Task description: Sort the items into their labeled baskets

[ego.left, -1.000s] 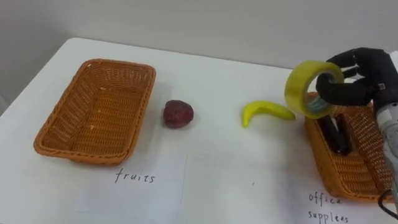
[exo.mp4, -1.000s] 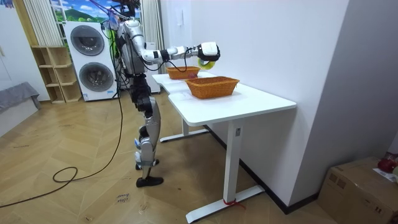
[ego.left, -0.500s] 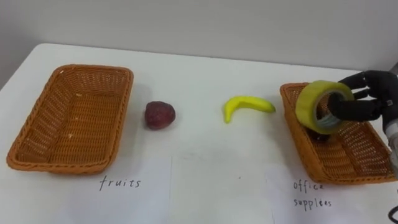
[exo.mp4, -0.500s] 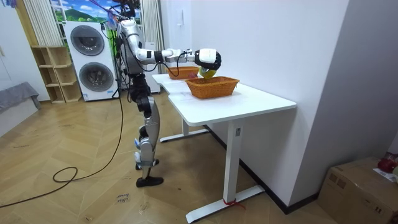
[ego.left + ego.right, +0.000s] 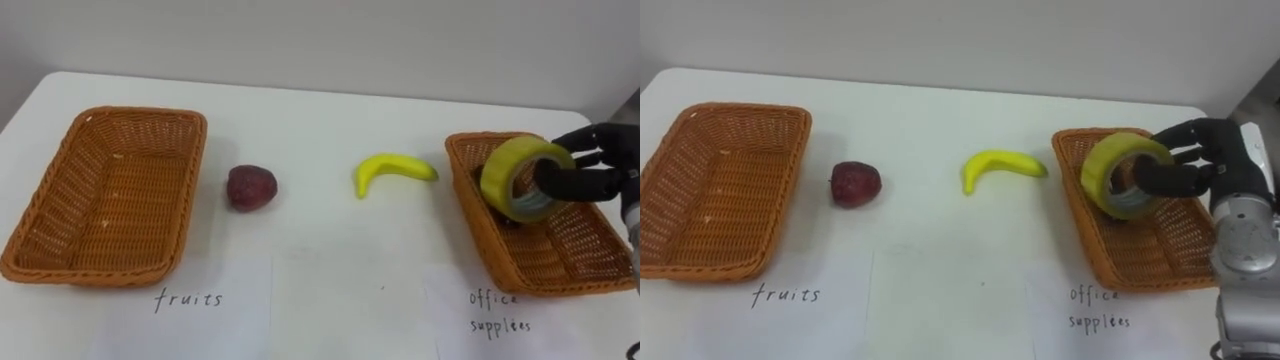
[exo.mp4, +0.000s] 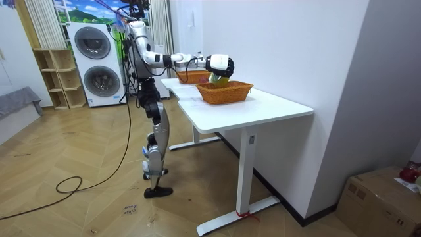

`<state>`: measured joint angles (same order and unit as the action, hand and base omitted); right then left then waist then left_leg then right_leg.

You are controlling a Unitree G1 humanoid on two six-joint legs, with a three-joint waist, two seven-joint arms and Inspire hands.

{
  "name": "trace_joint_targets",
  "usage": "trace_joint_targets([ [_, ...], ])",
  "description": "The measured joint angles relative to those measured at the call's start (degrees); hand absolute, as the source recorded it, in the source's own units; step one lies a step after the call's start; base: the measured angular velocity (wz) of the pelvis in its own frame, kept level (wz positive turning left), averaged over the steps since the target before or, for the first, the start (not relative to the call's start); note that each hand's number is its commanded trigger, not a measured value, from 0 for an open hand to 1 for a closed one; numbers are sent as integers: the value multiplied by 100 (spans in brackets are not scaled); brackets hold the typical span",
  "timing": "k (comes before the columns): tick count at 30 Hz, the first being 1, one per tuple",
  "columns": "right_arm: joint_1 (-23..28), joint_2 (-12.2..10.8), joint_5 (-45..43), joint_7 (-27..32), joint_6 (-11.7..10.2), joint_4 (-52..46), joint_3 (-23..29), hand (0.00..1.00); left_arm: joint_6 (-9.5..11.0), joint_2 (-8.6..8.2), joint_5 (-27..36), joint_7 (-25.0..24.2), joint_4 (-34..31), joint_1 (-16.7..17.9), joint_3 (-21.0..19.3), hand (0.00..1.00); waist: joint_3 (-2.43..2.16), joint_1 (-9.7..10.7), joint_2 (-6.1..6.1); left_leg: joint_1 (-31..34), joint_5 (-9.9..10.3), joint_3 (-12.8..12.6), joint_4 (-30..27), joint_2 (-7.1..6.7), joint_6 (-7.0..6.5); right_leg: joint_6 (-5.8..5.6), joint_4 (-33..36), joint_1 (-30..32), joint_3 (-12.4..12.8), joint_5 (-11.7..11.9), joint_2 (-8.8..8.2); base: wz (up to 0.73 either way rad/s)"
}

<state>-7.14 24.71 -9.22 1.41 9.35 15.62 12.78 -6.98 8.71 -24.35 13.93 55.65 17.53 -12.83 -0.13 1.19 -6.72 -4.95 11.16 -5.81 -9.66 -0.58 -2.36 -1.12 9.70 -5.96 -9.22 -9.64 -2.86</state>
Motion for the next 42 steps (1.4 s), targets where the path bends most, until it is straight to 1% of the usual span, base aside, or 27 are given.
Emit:
trace_joint_targets([
  [2, 50, 0, 47, -1, 0, 1, 2, 100, -1, 0, 0, 0, 0, 16, 0, 0, 2, 2, 22, -22, 0, -22, 4, 7, 0, 0, 4, -2, 44, 0, 4, -6],
  [5, 87, 2, 38, -19, -1, 106, 34, 100, -3, 8, -2, 0, -2, 16, -1, 0, 1, 9, 45, -31, 2, -30, 17, 12, 3, 0, 8, -19, 37, 0, 11, -3],
  [8, 269, 1, 0, -71, 4, 149, 34, 100, -11, 10, 0, -7, 1, 14, -1, 0, -4, 4, 63, -35, 4, -29, 21, 11, 4, 0, 15, -16, 42, 0, 12, 0],
  [10, 307, 1, -14, -87, 9, 153, 35, 100, -19, 12, 0, -36, 2, 31, -6, 0, -7, 13, 80, -36, 3, -33, 21, 11, 4, 0, 19, -8, 53, 0, 12, -4],
  [19, 336, 0, -225, -108, 9, 153, 35, 100, -22, 25, 0, -114, 10, 53, 6, 0, -4, 7, 75, -63, 5, -57, 22, 17, 1, 0, 90, 2, 86, 0, 11, 0],
  [20, 336, 0, -247, -132, 9, 153, 35, 77, -22, 25, 0, -114, 10, 52, 7, 0, -4, 5, 74, -62, 6, -57, 23, 16, 0, -1, 91, 2, 86, 0, 11, 0],
  [21, 336, 0, -268, -150, 9, 153, 35, 57, -22, 25, 0, -114, 10, 53, 8, 0, -4, 4, 74, -62, 6, -56, 23, 16, 0, -1, 92, 4, 87, 0, 10, 0],
  [22, 336, 0, -285, -157, 9, 153, 35, 52, -22, 25, 0, -114, 10, 53, 8, 0, -4, 5, 74, -61, 6, -56, 24, 16, 0, 0, 93, 5, 87, 0, 11, 0],
  [23, 337, -1, -317, -164, 9, 153, 35, 15, -22, 25, 0, -115, 10, 53, 9, 0, -4, 7, 75, -61, 6, -56, 23, 17, 0, -1, 93, 6, 89, 0, 11, 0],
  [24, 337, -1, -338, -167, 9, 153, 35, 0, -22, 25, 0, -115, 10, 53, 10, 0, -5, 8, 76, -61, 6, -56, 22, 17, 0, 0, 93, 6, 89, 0, 11, 0],
  [34, 336, -1, -419, -198, 4, 147, 35, 0, -25, 24, -5, -117, 10, 5, 12, 0, -11, -1, 71, -62, 6, -65, 17, 18, 0, 0, 99, 9, 119, 0, 13, 0],
  [42, 336, -1, -699, -206, 2, 146, 36, 0, -26, 24, -1, -118, 12, -3, 27, 0, -11, 5, 72, -63, 6, -66, 14, 18, 0, 0, 98, 7, 114, 0, 13, 0],
])
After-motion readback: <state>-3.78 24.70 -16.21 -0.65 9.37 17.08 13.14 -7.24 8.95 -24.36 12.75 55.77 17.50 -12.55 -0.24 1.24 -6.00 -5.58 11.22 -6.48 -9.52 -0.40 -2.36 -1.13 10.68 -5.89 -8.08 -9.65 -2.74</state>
